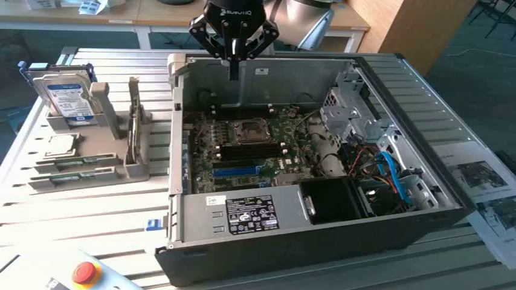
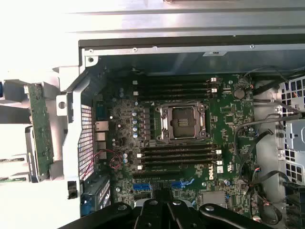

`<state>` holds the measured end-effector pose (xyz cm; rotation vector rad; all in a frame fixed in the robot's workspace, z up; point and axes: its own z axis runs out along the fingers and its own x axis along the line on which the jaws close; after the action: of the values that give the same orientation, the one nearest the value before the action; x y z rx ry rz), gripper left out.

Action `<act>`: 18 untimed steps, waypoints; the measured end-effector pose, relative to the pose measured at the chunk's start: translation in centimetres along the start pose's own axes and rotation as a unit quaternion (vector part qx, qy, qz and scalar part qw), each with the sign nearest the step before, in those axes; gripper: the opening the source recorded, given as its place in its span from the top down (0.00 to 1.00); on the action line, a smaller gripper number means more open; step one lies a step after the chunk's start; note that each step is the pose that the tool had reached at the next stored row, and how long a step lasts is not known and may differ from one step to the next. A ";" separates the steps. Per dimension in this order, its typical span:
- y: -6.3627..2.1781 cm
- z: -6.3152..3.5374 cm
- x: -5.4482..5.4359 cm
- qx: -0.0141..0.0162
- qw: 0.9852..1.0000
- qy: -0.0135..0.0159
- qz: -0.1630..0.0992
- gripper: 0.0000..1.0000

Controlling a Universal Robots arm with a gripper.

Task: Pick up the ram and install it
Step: 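Reach for the ram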

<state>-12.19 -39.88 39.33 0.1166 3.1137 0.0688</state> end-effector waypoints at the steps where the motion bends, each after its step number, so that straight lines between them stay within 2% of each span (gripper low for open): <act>1: 0.00 0.00 0.0 0.000 1.000 0.000 0.000 0.90; 18: 0.00 0.00 0.0 0.000 1.000 0.000 0.000 0.90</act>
<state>-12.19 -39.88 39.33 0.1166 3.1137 0.0688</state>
